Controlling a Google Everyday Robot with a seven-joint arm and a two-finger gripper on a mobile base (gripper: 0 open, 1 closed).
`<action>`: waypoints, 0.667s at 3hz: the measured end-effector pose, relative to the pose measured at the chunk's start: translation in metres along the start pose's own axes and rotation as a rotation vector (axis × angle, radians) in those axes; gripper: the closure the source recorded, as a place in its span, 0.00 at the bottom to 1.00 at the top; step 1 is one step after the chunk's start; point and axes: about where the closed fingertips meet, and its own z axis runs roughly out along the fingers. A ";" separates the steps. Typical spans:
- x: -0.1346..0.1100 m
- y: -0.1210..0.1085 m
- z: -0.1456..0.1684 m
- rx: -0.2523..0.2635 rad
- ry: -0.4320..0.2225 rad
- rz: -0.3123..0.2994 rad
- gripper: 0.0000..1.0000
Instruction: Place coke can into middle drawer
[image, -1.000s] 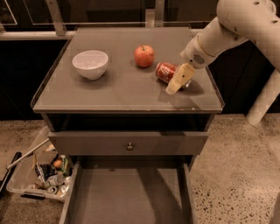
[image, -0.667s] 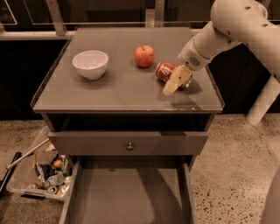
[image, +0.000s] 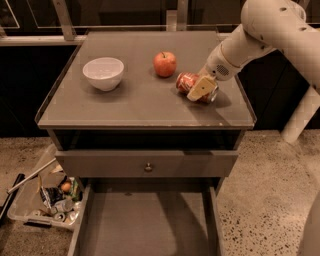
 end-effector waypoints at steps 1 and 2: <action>0.000 0.000 0.000 0.000 0.000 0.000 0.66; 0.000 0.000 0.000 0.000 0.000 0.000 0.89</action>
Offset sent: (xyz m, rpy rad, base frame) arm 0.0000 0.0000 0.0000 0.0000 0.0000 0.0000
